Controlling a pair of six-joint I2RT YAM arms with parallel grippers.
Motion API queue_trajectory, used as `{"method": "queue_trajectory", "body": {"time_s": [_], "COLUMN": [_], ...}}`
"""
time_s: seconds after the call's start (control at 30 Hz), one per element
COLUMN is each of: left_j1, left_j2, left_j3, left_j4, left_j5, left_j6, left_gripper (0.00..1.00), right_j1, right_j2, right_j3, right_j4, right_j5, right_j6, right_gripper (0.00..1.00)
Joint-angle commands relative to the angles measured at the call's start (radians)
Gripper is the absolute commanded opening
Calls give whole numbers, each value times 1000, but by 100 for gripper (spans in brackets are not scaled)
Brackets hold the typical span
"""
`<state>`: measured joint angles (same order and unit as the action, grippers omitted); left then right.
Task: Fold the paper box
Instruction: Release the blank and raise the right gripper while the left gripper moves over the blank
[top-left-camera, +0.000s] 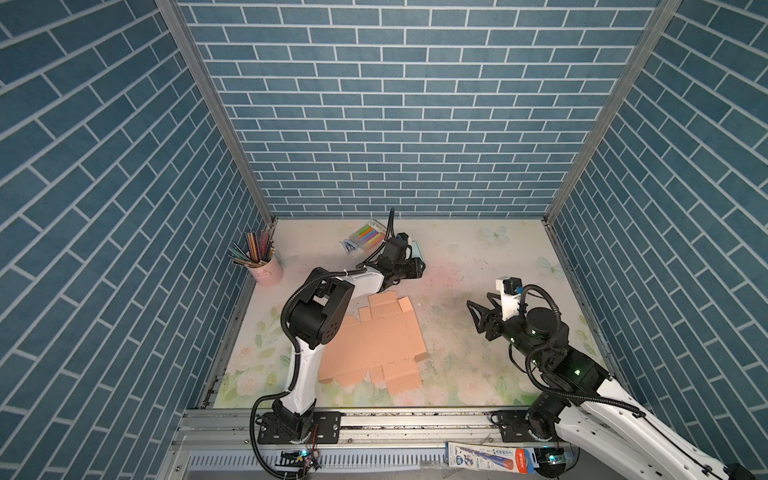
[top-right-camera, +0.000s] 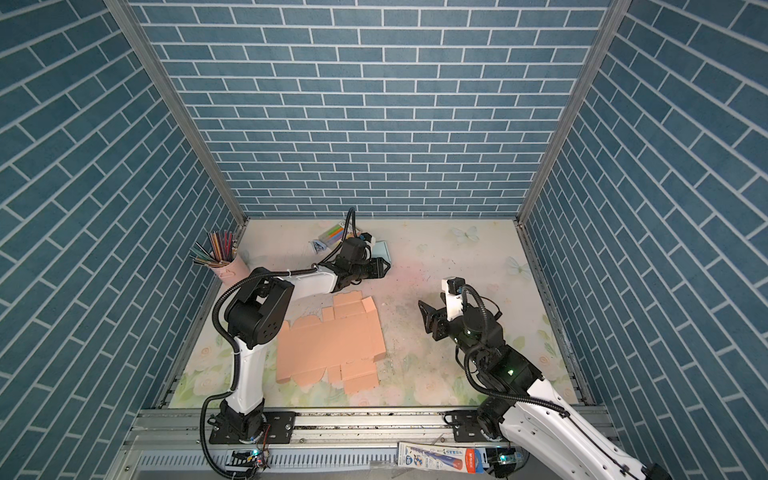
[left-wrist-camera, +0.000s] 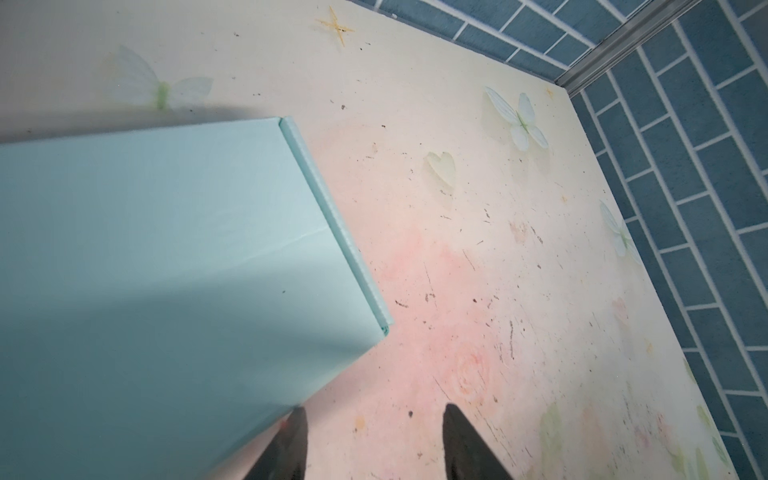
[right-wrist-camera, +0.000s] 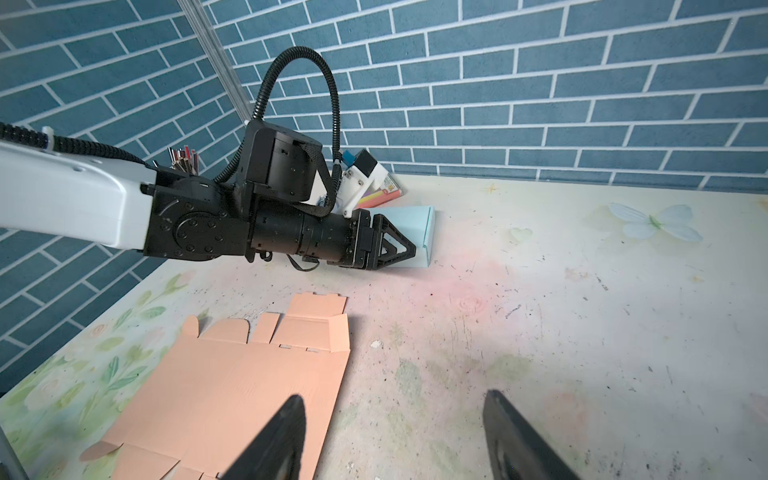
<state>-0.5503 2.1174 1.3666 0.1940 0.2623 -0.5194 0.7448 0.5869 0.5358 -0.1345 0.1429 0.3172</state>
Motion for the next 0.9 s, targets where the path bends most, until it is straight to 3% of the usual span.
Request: {"method": "queue_trajectory", "body": {"time_s": [0.0,0.37,0.87], "left_j1": [-3,59,73], "left_j2": [-11,-144,-81], "left_j3": [11,-201,-108], "left_j4": [-35,15,-16], "left_j5": [-8,-7,-53], "left_j6": [25,50,99], "left_gripper": [53,53,53], "right_j1": [-5,-7,-7], "right_j2": [7,84,47], "right_j3": [26,35,25], "right_j4": [-24,4,-37], "right_j5": [26,-3,-3], "right_j6": [25,33,61], "right_gripper": [69,68,69]}}
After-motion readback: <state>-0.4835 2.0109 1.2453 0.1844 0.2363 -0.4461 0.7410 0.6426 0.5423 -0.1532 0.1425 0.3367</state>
